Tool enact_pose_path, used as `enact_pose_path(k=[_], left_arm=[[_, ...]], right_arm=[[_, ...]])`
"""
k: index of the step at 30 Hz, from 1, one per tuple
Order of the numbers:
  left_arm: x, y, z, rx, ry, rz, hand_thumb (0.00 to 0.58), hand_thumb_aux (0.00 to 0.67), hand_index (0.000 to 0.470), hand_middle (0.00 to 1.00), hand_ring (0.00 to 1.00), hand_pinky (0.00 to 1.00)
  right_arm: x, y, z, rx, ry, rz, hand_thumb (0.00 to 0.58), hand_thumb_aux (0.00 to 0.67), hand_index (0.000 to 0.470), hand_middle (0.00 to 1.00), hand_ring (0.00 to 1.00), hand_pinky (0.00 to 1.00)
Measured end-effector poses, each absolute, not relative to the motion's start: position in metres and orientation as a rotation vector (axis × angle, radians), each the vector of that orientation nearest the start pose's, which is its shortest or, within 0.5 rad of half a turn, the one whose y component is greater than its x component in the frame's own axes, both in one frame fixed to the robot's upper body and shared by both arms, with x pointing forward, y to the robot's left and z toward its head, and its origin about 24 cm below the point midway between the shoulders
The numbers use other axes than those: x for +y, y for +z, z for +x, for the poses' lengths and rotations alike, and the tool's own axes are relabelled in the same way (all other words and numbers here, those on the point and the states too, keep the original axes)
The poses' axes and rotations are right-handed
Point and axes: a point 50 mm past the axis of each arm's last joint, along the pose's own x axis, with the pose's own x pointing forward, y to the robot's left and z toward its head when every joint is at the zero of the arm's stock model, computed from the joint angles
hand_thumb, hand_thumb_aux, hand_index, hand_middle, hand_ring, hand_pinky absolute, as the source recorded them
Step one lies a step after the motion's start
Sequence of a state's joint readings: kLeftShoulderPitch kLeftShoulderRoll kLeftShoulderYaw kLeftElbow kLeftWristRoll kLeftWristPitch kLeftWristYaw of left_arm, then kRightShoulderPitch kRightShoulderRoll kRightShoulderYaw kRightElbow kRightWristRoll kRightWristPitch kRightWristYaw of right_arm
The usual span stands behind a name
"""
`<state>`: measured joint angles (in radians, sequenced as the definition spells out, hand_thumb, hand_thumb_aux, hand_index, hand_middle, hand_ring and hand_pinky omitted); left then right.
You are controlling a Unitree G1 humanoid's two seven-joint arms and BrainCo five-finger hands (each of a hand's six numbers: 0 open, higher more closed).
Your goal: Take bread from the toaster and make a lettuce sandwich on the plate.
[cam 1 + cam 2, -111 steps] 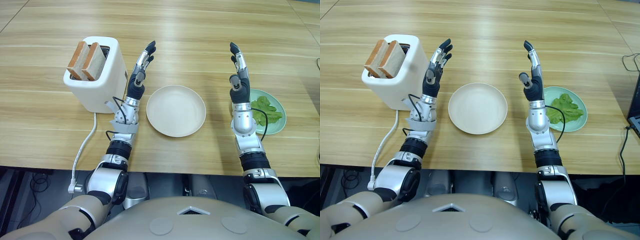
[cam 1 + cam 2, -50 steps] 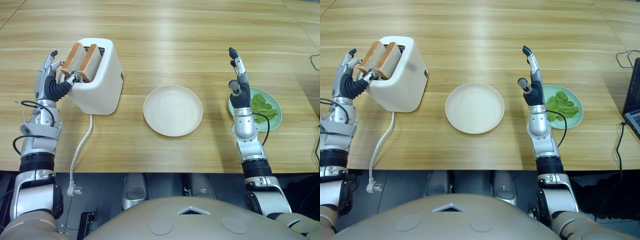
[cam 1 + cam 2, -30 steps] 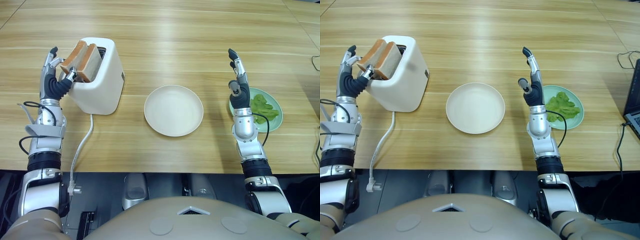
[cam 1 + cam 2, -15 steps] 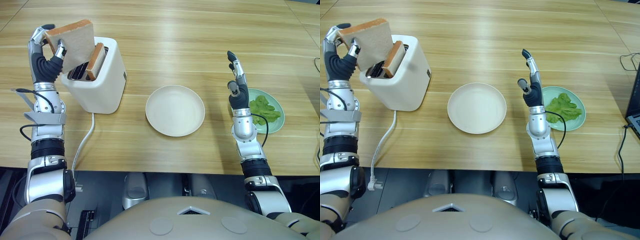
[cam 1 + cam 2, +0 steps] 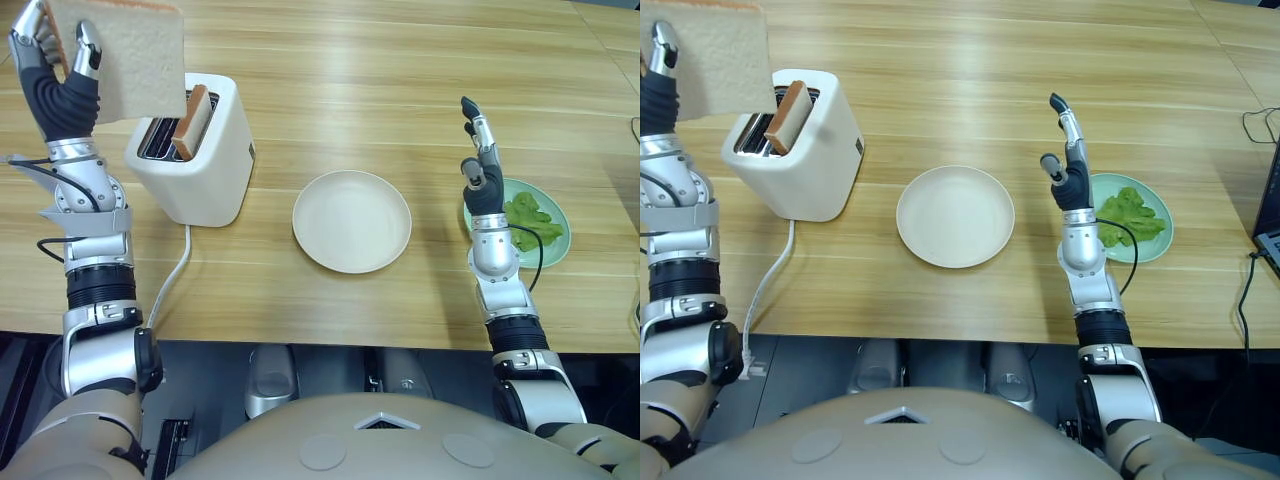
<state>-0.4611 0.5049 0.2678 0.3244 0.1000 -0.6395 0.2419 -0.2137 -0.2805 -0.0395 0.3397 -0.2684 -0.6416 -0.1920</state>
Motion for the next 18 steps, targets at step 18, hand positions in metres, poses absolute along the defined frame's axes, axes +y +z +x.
enact_pose_path(k=[18], left_arm=[[0.128, 0.138, 0.321, -0.594, -0.390, 0.108, 0.580, 0.670, 0.460, 1.00, 1.00, 1.00]], right_arm=[[-0.318, 0.061, 0.250, -0.231, -0.355, -1.197, 0.000, 0.000, 0.000, 0.00, 0.00, 0.00]])
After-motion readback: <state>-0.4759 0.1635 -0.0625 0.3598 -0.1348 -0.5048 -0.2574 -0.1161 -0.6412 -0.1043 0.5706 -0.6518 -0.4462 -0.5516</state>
